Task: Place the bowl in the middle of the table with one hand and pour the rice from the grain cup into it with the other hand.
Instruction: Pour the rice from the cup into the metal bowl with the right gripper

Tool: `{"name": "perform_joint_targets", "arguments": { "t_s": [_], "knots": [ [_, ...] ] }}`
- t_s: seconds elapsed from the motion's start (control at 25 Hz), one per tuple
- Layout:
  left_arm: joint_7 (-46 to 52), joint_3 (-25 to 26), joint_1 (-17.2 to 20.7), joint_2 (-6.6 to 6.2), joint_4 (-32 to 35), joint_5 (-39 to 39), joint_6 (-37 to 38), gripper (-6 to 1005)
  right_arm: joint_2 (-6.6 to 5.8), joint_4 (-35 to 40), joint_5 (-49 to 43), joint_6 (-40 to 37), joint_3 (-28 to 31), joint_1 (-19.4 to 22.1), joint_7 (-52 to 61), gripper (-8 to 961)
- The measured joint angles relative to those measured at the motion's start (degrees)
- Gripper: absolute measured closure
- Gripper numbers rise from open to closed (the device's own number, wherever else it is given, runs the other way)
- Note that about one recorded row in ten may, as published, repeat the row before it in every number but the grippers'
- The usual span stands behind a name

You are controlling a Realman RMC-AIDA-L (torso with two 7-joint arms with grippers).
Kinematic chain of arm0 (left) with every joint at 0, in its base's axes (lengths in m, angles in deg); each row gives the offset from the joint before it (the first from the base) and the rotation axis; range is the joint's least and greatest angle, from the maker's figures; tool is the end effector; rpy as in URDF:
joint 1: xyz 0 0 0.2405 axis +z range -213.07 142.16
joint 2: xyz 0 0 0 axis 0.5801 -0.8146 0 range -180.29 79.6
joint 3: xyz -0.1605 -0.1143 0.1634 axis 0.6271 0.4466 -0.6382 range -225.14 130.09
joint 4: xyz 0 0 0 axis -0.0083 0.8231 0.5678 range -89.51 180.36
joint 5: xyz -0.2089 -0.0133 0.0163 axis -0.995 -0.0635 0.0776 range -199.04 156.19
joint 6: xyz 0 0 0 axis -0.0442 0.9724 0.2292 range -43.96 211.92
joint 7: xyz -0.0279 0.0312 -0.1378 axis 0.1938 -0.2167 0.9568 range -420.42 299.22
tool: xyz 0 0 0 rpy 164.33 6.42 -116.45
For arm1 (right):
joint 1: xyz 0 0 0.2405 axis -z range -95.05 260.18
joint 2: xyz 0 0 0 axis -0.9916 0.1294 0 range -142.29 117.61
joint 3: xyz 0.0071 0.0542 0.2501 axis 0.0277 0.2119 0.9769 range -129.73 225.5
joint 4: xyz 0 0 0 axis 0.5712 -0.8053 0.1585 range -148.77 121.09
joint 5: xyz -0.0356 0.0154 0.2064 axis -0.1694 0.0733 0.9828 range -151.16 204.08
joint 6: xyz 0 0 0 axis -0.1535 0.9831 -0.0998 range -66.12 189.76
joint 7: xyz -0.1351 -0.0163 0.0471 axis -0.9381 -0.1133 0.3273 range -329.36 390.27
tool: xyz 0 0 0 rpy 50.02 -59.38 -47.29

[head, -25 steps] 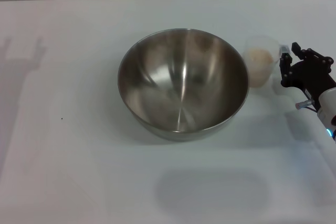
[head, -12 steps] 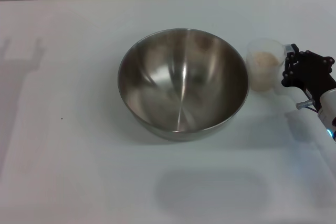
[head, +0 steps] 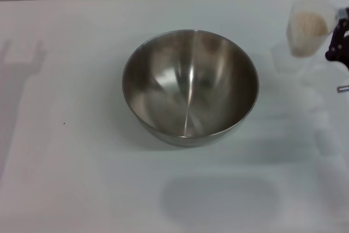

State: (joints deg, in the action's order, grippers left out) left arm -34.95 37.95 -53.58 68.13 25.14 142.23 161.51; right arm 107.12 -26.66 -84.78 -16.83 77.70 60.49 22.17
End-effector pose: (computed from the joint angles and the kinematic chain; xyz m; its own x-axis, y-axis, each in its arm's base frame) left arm -0.3079 0.3245 0.0532 0.4234 -0.3557 0.8332 0.8495 -0.1636 -0.5015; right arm 0.3120 0.3049 -0.0147 0.8039 0.2131 -0.5553 -0.5500 -0.0892 -0.8304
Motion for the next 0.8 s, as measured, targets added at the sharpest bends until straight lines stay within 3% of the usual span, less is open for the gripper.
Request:
{"name": "perform_joint_targets", "arguments": {
  "t_s": [0.24, 0.48, 0.8],
  "knots": [
    [0.1, -0.3, 0.0, 0.00, -0.3, 0.0, 0.0, 170, -0.09, -0.3, -2.6, -6.5, -0.4, -3.6, -11.8, 939],
    [0.8, -0.3, 0.0, -0.06, -0.3, 0.1, 0.0, 170, -0.04, -3.0, -6.2, -6.3, -0.4, -7.0, -31.2, 942],
    [0.8, -0.3, -0.1, -0.06, -0.3, 0.0, -0.2, 170, 0.21, -5.8, -13.5, -5.3, -0.4, -7.9, -59.0, 940]
  ]
}}
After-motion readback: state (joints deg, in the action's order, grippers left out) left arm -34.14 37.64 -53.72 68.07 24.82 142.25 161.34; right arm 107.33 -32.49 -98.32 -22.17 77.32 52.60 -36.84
